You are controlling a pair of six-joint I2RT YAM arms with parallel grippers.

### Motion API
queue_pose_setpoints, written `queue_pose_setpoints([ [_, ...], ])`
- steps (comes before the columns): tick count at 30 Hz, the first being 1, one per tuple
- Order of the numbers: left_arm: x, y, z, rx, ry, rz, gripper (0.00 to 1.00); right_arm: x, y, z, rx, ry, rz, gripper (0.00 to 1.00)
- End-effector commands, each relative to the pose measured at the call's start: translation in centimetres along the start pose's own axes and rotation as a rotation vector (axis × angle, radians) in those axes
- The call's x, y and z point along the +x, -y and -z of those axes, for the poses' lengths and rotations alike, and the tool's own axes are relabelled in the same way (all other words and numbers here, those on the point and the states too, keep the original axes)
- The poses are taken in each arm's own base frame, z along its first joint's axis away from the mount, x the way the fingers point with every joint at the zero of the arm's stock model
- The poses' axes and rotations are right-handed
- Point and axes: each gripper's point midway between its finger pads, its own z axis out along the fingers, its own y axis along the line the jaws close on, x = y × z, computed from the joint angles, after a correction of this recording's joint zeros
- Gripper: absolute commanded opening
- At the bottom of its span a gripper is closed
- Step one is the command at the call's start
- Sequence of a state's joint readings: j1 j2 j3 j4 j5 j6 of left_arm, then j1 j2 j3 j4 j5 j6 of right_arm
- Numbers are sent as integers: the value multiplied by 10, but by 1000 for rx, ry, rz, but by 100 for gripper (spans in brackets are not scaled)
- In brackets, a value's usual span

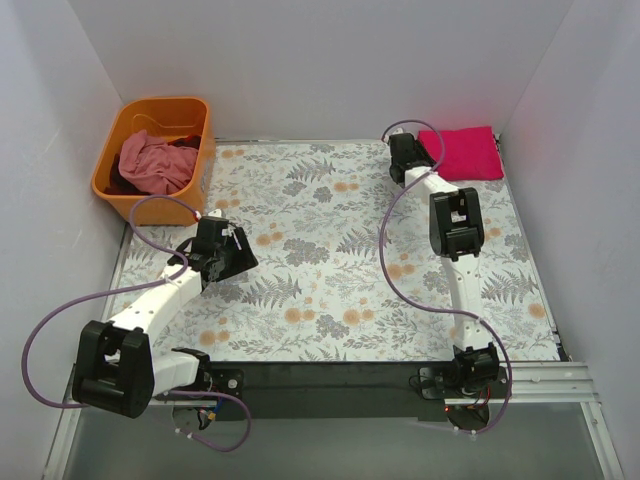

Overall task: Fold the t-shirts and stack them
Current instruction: Neatly place the folded tshirt to the corner, then reset both grippers

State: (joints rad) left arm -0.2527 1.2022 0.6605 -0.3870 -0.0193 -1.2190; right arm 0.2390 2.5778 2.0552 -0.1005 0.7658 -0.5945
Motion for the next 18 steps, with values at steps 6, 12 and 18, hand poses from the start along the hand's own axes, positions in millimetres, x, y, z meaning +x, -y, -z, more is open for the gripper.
queue_pose_setpoints([
  [6, -18, 6, 12, 26, 88, -14, 64, -38, 30, 92, -41, 129, -27, 78],
  [12, -34, 12, 34, 66, 185, -4, 70, -63, 53, 203, -148, 224, -185, 88],
  [18, -53, 24, 72, 110, 260, 35, 72, -18, 69, 290, -372, 229, -381, 88],
])
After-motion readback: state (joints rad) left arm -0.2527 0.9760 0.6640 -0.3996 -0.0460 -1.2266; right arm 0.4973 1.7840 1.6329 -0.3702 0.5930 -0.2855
